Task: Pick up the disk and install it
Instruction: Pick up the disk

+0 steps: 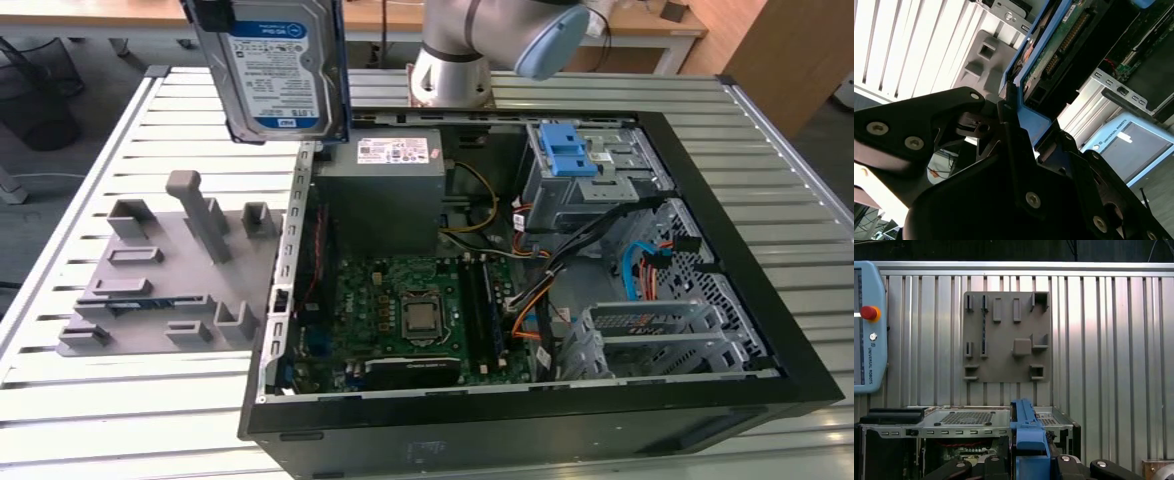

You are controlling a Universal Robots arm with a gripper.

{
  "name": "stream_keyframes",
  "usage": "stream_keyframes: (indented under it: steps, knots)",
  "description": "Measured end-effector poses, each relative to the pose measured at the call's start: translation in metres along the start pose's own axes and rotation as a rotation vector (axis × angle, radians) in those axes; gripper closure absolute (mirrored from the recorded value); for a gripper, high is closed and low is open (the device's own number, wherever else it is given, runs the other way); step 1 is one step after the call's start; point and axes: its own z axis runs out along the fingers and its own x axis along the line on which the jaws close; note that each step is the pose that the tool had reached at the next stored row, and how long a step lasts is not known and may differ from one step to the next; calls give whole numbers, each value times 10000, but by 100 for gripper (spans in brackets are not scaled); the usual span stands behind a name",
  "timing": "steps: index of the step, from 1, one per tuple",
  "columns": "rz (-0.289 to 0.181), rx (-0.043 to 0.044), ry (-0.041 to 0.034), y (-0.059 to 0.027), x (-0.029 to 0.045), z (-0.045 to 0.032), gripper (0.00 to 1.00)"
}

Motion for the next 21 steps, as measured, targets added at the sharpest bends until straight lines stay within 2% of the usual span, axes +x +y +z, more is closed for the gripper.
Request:
stream_keyframes:
  steps: [21]
  knots:
    - [2, -56, 0, -497, -10, -13, 63]
